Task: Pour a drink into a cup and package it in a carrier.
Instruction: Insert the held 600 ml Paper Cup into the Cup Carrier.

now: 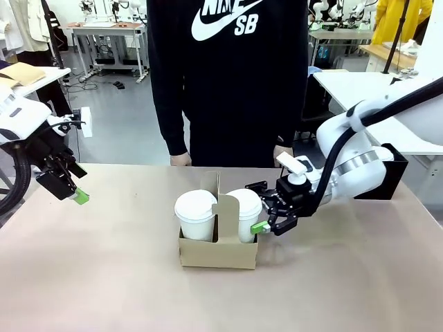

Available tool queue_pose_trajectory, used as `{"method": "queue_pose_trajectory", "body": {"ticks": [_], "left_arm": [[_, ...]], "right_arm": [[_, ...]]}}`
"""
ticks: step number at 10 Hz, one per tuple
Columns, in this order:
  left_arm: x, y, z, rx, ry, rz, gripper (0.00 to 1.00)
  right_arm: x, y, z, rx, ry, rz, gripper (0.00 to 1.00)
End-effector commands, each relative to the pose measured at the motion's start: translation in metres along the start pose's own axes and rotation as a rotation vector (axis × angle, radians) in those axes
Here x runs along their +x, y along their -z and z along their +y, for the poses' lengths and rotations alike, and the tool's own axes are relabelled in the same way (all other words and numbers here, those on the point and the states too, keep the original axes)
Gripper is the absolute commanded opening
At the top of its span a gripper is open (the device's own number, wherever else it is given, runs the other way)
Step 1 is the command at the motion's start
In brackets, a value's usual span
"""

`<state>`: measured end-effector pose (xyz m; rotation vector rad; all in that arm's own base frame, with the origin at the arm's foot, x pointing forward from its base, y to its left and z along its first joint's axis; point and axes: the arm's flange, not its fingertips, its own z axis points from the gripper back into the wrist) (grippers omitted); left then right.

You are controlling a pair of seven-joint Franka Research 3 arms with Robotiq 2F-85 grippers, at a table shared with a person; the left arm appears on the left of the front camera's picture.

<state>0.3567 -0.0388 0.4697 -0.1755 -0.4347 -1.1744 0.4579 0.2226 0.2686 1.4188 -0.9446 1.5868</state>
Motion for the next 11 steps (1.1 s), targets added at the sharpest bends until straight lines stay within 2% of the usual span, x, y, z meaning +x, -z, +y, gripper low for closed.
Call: {"method": "queue_pose_trajectory", "body": {"ticks": [1, 2, 3, 5, 7, 9, 11], "left_arm": [[0.001, -0.001, 0.000, 0.001, -0.005, -0.010, 1.00], [0.001, -0.001, 0.000, 0.001, -0.005, -0.010, 1.00], [0.001, -0.001, 0.000, 0.001, -0.005, -0.010, 1.00], [0.001, -0.001, 0.000, 0.001, -0.005, -0.010, 1.00], [0.001, -0.001, 0.000, 0.001, -0.005, -0.010, 1.00], [0.001, -0.001, 0.000, 0.001, -0.005, -0.010, 1.00], [0.001, -0.001, 0.000, 0.001, -0.005, -0.010, 1.00]], "right_arm": [[0.011, -0.023, 0.016, 0.002, -0.005, 0.033, 1.00], [0.019, -0.043, 0.022, -0.049, 0.036, 0.065, 1.00], [0.032, -0.072, 0.034, -0.190, 0.102, 0.118, 1.00], [0.063, -0.134, 0.083, -0.508, 0.300, 0.185, 1.00], [0.078, -0.181, 0.141, -0.741, 0.468, 0.231, 1.00], [0.082, -0.200, 0.175, -0.880, 0.508, 0.279, 1.00], [0.078, -0.201, 0.190, -0.923, 0.516, 0.296, 1.00]]}}
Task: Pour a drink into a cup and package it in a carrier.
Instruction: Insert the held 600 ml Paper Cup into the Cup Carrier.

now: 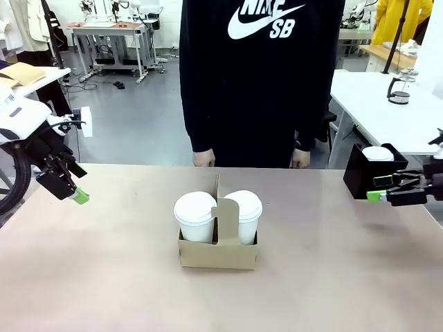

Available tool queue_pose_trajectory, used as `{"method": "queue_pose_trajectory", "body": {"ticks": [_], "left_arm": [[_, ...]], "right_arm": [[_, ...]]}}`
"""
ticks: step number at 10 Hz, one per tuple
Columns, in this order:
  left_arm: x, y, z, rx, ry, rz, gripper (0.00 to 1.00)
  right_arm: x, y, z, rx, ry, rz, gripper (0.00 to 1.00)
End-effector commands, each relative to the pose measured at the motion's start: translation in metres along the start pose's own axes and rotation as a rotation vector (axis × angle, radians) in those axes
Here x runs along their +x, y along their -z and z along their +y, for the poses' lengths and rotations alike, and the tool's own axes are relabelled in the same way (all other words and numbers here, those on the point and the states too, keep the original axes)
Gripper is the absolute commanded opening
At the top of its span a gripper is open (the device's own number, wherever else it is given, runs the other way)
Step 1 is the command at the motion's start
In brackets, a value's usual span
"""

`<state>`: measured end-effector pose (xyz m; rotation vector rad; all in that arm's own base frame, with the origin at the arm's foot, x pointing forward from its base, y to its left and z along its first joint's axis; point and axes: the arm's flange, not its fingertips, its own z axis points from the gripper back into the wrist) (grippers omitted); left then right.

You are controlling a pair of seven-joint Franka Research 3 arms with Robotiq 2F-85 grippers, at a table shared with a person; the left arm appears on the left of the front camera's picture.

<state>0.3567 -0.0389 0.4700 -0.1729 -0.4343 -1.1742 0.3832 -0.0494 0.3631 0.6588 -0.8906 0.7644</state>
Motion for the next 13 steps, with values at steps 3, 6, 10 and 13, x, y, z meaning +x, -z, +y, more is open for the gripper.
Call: {"method": "queue_pose_trajectory", "body": {"ticks": [3, 6, 10, 13], "left_arm": [[0.000, -0.001, 0.000, -0.001, -0.005, -0.011, 1.00], [0.000, -0.001, 0.000, -0.001, -0.005, -0.011, 1.00], [0.000, -0.001, 0.000, -0.001, -0.005, -0.011, 1.00], [0.000, -0.001, 0.000, -0.001, -0.005, -0.011, 1.00]], "right_arm": [[0.000, 0.002, 0.000, -0.005, 0.004, 0.010, 1.00], [0.000, 0.002, 0.000, -0.005, 0.004, 0.010, 1.00], [0.000, 0.002, 0.000, -0.005, 0.004, 0.010, 1.00], [0.000, 0.002, 0.000, -0.005, 0.004, 0.010, 1.00]]}}
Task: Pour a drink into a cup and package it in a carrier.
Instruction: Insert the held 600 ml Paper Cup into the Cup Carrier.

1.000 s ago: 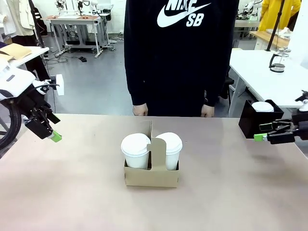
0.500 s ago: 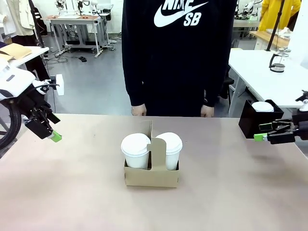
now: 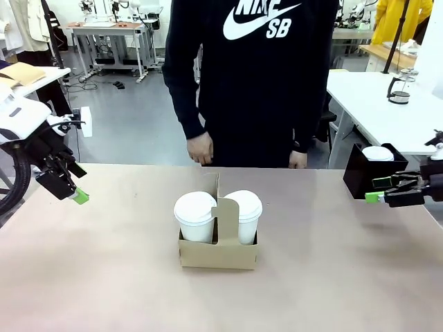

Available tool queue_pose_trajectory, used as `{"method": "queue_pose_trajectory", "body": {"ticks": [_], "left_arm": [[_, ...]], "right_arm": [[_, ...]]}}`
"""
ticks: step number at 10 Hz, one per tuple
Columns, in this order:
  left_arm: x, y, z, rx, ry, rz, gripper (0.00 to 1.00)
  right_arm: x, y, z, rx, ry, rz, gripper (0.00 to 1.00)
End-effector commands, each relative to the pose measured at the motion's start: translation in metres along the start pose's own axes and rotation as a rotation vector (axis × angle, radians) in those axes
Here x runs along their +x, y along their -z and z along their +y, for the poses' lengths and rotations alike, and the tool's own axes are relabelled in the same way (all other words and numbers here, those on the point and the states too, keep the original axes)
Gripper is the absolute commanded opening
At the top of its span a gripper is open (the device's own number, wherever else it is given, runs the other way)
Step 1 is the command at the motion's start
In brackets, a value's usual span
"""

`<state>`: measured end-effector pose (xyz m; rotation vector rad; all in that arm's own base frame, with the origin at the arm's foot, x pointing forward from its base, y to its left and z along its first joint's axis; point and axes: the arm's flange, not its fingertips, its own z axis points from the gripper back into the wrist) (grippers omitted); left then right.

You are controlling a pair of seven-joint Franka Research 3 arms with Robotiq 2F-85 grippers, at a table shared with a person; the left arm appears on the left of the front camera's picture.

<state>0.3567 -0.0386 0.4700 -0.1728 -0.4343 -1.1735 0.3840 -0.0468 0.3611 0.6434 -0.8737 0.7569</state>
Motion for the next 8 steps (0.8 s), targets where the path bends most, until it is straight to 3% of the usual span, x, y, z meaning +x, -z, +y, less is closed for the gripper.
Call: {"method": "queue_pose_trajectory", "body": {"ticks": [1, 8], "left_arm": [[0.0007, -0.0009, -0.0002, -0.001, -0.005, -0.011, 1.00], [0.0007, -0.0009, -0.0002, -0.001, -0.005, -0.011, 1.00]], "right_arm": [[0.0001, -0.0015, 0.0000, 0.007, -0.004, -0.009, 1.00], [0.0001, -0.0015, 0.0000, 0.007, -0.004, -0.009, 1.00]]}}
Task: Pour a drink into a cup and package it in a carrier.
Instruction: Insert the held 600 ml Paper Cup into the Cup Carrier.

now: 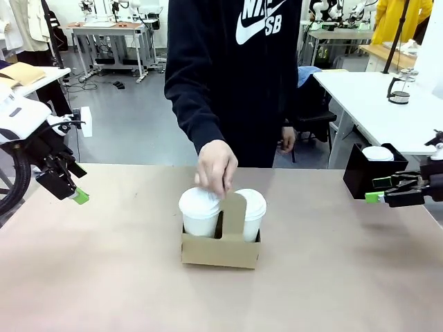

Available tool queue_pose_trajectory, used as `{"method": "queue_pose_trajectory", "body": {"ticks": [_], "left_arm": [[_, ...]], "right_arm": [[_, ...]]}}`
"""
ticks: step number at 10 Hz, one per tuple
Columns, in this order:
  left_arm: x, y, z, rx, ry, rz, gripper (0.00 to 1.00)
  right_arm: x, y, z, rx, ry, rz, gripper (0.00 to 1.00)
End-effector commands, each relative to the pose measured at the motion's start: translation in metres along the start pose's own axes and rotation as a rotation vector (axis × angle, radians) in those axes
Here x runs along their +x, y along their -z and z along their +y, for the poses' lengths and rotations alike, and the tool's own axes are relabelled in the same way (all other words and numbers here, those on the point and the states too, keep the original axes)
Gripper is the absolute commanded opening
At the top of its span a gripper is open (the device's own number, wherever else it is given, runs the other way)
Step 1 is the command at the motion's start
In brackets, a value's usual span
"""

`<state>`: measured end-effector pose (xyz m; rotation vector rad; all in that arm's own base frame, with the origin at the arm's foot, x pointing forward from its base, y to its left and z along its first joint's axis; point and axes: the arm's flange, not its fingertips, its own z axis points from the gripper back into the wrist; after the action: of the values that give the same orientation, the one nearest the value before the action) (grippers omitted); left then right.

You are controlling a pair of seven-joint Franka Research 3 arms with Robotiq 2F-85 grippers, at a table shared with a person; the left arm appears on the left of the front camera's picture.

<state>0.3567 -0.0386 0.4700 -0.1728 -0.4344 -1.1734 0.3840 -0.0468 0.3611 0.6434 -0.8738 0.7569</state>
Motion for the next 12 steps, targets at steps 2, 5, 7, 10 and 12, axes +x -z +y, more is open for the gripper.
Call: {"method": "queue_pose_trajectory", "body": {"ticks": [2, 5, 7, 10, 12], "left_arm": [[0.0007, -0.0009, -0.0002, -0.001, -0.005, -0.011, 1.00], [0.0007, -0.0009, -0.0002, -0.001, -0.005, -0.011, 1.00], [0.0007, -0.0009, -0.0002, -0.001, -0.005, -0.011, 1.00], [0.0007, -0.0009, -0.0002, -0.001, -0.005, -0.011, 1.00], [0.0007, -0.0009, -0.0002, -0.001, -0.005, -0.011, 1.00]], "right_arm": [[0.0001, -0.0015, 0.0000, 0.007, -0.004, -0.009, 1.00], [0.0001, -0.0015, 0.0000, 0.007, -0.004, -0.009, 1.00], [0.0001, -0.0015, 0.0000, 0.007, -0.004, -0.009, 1.00], [0.0001, -0.0015, 0.0000, 0.007, -0.004, -0.009, 1.00], [0.0001, -0.0015, 0.0000, 0.007, -0.004, -0.009, 1.00]]}}
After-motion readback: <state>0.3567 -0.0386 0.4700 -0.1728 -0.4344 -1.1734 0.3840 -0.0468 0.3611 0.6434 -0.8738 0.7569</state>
